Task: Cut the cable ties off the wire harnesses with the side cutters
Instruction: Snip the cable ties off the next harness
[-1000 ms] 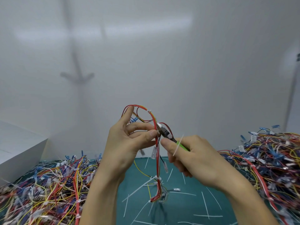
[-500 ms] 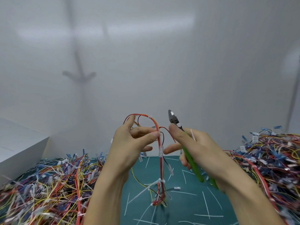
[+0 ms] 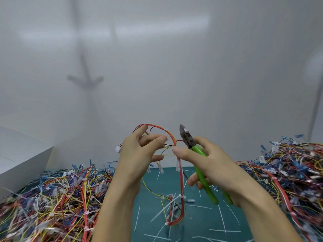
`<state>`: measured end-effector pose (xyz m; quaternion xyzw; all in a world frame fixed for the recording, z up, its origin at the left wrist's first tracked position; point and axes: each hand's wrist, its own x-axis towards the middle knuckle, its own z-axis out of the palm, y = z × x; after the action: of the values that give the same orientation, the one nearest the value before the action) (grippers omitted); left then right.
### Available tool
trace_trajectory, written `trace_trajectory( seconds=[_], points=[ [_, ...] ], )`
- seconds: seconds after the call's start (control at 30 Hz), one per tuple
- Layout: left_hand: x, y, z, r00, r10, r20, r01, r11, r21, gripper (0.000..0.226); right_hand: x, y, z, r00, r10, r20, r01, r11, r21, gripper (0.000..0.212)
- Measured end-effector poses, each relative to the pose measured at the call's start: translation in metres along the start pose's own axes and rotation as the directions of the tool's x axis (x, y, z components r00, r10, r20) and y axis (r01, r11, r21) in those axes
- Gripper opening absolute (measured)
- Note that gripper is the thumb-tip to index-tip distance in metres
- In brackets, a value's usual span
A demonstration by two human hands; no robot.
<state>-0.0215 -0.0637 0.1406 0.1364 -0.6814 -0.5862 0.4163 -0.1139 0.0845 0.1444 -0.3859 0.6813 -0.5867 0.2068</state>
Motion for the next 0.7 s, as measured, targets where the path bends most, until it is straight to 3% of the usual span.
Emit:
trace_trajectory(
  seconds=[0.13, 0.27, 0.37, 0.5, 0.7],
  points=[
    [0.002, -0.003, 0.0, 0.999, -0.009, -0.054, 0.008, 1.0, -0.012, 0.061, -0.002, -0.002, -0.002, 0.998, -0.011, 0.056, 0.009, 0.999, 0.037, 0.065],
    [0.003, -0.003, -0.002, 0.994, -0.023, -0.108, 0.02, 0.999, -0.025, 0.052, -0.002, -0.004, -0.005, 0.999, -0.053, -0.012, 0.054, 0.995, 0.086, 0.061],
    [0.002, 0.0, -0.004, 0.995, -0.029, -0.1, 0.023, 0.998, -0.063, 0.043, 0.001, -0.002, -0.006, 0.994, -0.053, -0.095, 0.06, 0.995, 0.075, 0.035],
    [-0.001, 0.005, -0.004, 1.0, -0.003, 0.003, 0.004, 0.994, -0.111, 0.031, 0.003, 0.001, -0.001, 0.994, -0.071, -0.087, 0.069, 0.997, -0.034, 0.025],
    [-0.003, 0.007, 0.004, 0.967, 0.023, 0.255, 0.012, 0.991, -0.135, 0.043, 0.004, 0.002, 0.005, 0.973, -0.155, -0.171, 0.15, 0.988, -0.044, 0.033]
  ],
)
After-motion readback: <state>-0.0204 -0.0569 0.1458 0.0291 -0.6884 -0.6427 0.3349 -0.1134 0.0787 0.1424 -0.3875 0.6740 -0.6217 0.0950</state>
